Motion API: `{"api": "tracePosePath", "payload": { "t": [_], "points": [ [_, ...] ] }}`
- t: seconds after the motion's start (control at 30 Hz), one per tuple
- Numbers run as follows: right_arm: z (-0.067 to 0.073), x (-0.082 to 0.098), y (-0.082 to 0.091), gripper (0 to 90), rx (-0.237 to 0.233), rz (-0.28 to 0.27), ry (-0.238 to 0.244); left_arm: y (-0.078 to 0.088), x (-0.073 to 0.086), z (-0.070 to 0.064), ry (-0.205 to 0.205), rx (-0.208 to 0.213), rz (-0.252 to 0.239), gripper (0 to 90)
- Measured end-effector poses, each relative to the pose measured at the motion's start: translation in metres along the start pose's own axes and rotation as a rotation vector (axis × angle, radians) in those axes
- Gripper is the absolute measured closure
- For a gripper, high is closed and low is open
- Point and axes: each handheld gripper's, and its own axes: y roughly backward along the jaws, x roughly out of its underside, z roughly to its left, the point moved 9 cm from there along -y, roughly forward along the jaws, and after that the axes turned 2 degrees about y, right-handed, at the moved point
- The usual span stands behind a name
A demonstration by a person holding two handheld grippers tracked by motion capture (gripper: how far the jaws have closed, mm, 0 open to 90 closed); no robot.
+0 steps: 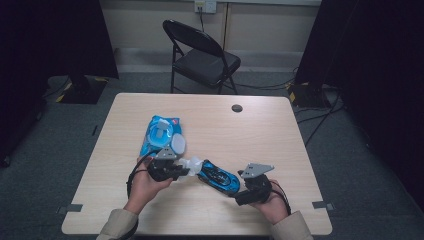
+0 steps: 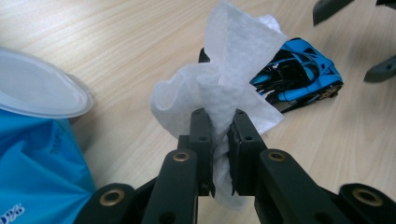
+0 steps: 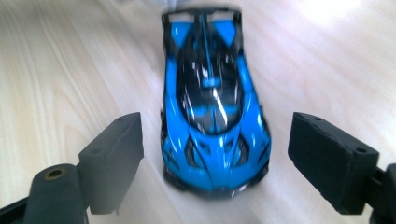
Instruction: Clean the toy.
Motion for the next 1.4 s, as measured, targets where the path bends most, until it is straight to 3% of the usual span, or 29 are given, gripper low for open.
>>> {"api": "tracePosePath", "payload": {
  "t": [0.13, 0.23, 0.33, 0.6, 0.7, 0.8, 1.13, 1.4],
  "points": [
    [-0.001, -0.017, 0.005, 23.3, -0.006, -0.048, -0.027, 0.002, 0.006, -0.002, -0.001, 0.006, 0.012, 81.8],
    [-0.003, -0.023, 0.002, 26.2, 0.013, -0.044, -0.045, 0.004, 0.009, -0.003, 0.001, 0.006, 0.015, 81.9],
    [-0.002, -0.031, -0.006, 27.4, -0.007, -0.068, -0.077, 0.005, 0.013, -0.005, 0.008, 0.017, 0.017, 81.7],
    [-0.006, -0.035, -0.024, 29.6, -0.013, -0.022, -0.081, 0.009, 0.022, -0.007, -0.002, 0.02, 0.031, 81.6],
    [-0.007, -0.035, -0.026, 33.2, -0.035, -0.032, -0.088, 0.009, 0.024, -0.006, 0.0, 0.015, 0.031, 81.3],
    [-0.005, -0.036, -0.03, 39.1, -0.06, -0.034, -0.084, 0.009, 0.027, -0.005, 0.002, 0.011, 0.036, 81.3],
    [-0.001, -0.028, -0.046, 39.1, -0.039, 0.028, -0.018, 0.004, 0.033, -0.007, 0.005, 0.015, 0.053, 81.3],
    [-0.002, -0.028, -0.046, 42.3, -0.039, 0.02, -0.018, -0.003, 0.033, -0.008, 0.018, -0.011, 0.058, 81.2]
  ]
}}
